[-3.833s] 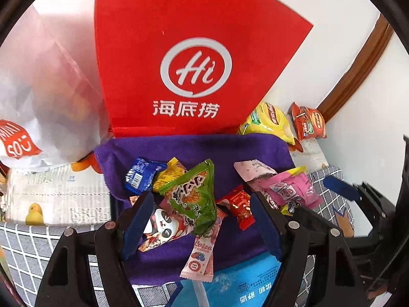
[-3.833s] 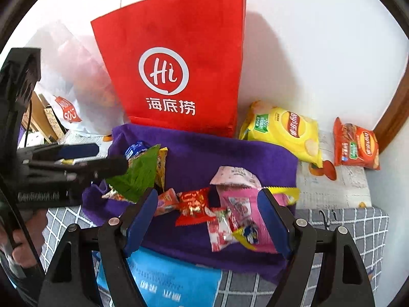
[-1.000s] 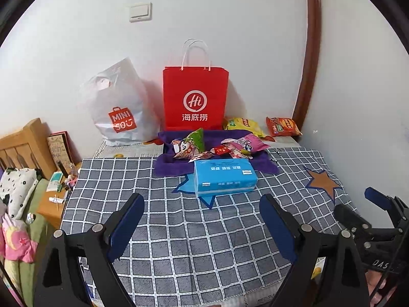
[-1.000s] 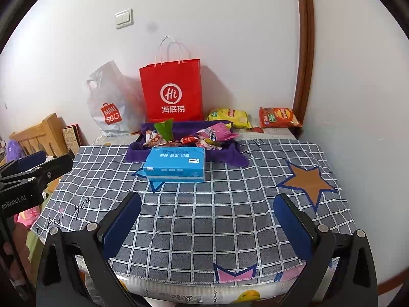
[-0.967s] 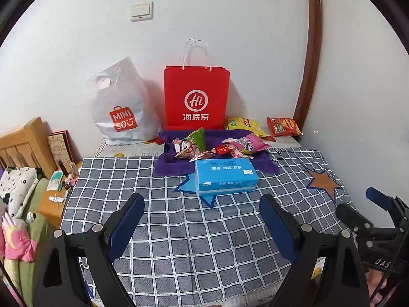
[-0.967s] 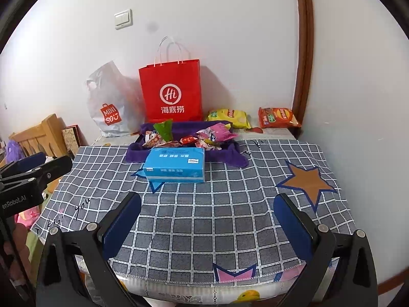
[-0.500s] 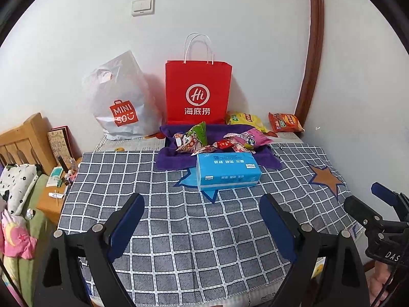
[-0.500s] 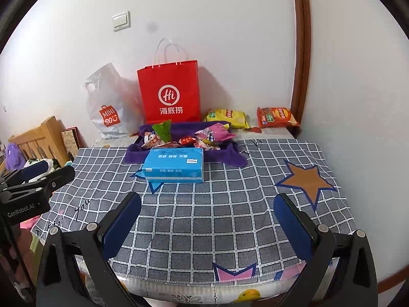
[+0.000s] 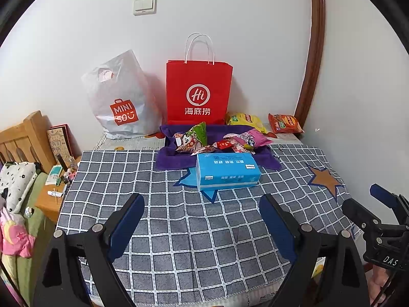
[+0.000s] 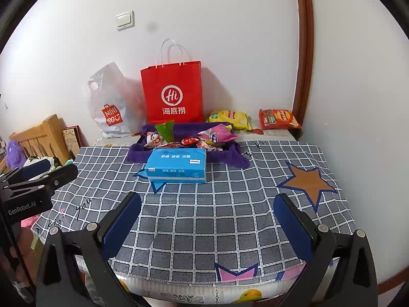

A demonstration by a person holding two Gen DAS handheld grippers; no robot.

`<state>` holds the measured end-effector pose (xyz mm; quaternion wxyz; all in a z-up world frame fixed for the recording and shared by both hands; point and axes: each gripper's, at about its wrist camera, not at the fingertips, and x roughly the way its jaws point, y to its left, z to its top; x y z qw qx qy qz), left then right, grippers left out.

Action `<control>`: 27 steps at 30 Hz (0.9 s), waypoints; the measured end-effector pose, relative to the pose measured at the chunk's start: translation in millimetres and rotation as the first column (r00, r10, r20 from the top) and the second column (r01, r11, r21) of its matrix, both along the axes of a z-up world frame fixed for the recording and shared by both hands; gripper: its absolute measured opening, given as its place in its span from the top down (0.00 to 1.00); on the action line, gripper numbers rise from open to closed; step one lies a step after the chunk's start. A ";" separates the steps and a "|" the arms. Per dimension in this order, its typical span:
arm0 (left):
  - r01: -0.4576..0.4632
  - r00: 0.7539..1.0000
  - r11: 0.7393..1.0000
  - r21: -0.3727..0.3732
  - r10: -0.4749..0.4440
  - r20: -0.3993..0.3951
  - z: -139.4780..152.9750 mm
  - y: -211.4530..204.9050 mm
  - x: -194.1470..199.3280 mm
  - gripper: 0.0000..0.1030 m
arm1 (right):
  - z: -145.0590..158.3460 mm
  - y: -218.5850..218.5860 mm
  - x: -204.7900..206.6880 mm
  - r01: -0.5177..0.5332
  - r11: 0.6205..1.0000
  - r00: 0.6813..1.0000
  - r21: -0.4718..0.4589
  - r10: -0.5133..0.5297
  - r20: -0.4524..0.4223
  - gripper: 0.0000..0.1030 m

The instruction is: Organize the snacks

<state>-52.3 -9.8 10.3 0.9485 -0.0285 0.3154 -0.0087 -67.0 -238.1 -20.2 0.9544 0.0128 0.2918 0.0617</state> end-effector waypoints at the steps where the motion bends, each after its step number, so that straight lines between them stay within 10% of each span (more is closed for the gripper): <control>1: 0.000 1.000 1.000 0.000 0.000 0.000 0.4 -0.3 0.0 0.11 | -0.1 -0.2 0.0 0.000 1.000 1.000 0.001 0.000 0.000 0.01; 27: 0.002 1.000 1.000 -0.006 -0.002 0.002 2.4 -1.1 -1.9 0.11 | -1.1 -0.6 -1.1 0.004 1.000 1.000 0.005 -0.004 0.003 0.01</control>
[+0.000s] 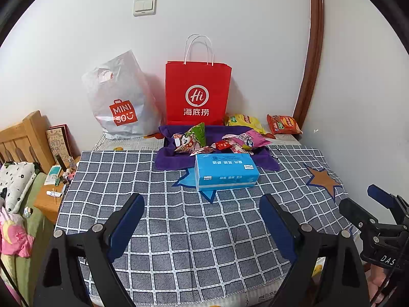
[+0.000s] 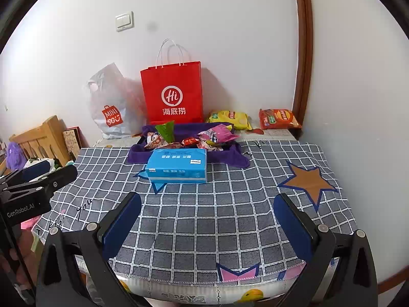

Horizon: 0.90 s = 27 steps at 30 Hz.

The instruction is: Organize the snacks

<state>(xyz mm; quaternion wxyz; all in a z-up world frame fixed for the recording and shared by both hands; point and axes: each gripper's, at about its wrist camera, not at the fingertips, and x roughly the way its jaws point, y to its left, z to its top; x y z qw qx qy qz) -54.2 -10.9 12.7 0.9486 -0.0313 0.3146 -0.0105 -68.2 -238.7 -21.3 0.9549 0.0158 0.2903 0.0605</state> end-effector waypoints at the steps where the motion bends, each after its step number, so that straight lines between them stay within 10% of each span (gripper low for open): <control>1: 0.000 1.000 1.000 0.000 0.000 0.000 0.1 0.0 0.0 0.11 | -0.1 0.1 0.0 0.001 1.000 1.000 0.000 -0.001 -0.001 0.01; 27: -0.026 0.999 1.000 -0.005 0.026 -0.029 -6.4 7.2 19.7 0.11 | 5.5 5.8 12.0 -0.008 1.000 1.000 0.001 0.008 0.003 0.01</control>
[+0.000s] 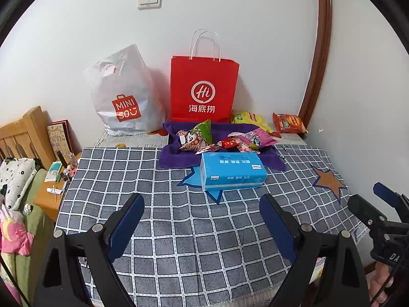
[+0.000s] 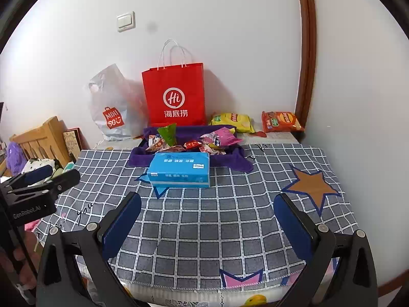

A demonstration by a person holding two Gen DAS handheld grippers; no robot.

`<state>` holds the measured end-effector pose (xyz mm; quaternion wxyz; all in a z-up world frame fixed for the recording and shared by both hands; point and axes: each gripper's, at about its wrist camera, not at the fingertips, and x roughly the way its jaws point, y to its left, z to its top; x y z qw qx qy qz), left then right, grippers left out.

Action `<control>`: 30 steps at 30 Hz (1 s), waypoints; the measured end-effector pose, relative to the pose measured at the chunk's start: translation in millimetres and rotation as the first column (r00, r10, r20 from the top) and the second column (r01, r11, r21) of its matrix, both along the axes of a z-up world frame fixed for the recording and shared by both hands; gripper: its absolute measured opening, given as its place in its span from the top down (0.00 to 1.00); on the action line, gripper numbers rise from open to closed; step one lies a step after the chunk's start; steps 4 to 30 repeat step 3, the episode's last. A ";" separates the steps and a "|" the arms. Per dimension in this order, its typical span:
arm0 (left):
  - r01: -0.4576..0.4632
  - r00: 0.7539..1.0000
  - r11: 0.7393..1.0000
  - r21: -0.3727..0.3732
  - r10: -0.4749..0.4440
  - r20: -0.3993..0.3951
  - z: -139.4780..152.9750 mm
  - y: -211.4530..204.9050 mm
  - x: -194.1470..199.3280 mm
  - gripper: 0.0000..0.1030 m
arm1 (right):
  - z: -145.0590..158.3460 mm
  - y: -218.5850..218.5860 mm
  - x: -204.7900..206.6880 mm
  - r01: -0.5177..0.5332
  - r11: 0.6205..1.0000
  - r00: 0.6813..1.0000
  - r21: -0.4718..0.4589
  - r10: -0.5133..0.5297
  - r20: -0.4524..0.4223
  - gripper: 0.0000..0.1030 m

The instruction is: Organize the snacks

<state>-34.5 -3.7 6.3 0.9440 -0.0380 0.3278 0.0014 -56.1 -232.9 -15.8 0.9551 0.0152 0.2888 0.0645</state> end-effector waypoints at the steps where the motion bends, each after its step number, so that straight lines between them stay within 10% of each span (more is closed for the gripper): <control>1: 0.000 1.000 1.000 0.000 0.000 -0.004 -0.1 -0.1 3.5 0.11 | 0.7 0.6 2.4 0.000 1.000 1.000 -0.002 0.000 0.000 0.01; 30: 0.000 1.000 1.000 -0.002 0.000 -0.006 -0.6 0.7 8.6 0.11 | 2.0 1.8 6.7 -0.002 1.000 1.000 -0.008 0.002 -0.001 0.01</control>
